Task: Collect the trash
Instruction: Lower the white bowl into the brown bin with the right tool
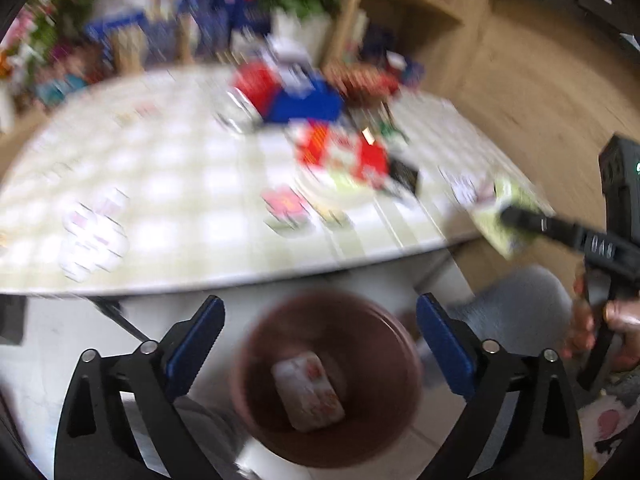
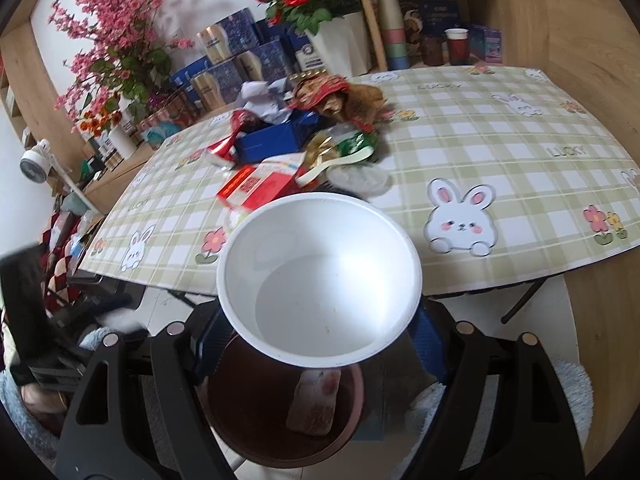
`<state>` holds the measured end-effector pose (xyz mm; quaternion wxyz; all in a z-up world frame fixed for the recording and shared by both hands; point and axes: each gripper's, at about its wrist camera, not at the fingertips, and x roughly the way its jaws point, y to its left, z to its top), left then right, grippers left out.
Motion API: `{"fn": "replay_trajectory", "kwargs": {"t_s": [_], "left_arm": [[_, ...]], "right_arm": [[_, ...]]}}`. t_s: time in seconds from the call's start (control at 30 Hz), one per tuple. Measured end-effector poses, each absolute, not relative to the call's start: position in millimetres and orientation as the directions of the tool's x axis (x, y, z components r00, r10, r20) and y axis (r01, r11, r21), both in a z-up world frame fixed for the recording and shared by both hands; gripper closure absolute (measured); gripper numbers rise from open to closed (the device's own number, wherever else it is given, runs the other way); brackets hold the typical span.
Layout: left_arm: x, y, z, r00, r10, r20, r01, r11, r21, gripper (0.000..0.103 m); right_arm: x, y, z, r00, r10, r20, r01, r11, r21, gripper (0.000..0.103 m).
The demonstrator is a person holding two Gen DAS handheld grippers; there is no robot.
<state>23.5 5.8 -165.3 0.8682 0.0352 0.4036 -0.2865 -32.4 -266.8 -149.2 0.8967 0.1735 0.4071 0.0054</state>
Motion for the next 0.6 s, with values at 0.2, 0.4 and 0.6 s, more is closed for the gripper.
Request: {"fn": "replay_trajectory", "kwargs": {"t_s": [0.2, 0.4, 0.6], "left_arm": [[25.1, 46.0, -148.5, 0.701, -0.358, -0.616, 0.401, 0.913, -0.073, 0.006], [29.3, 88.9, -150.9, 0.772, -0.296, -0.563, 0.259, 0.955, -0.146, 0.006], [32.1, 110.8, -155.1, 0.772, -0.276, -0.573, 0.179, 0.959, -0.220, 0.006]], "right_arm": [[-29.8, -226.0, -160.8, 0.604, 0.225, -0.764, 0.025, 0.953, 0.301, 0.025], [-29.3, -184.4, -186.4, 0.515, 0.258, -0.817, -0.080, 0.964, 0.254, 0.025], [-26.3, -171.5, -216.7, 0.428, 0.242, -0.871, -0.094, 0.970, 0.224, 0.025]]}}
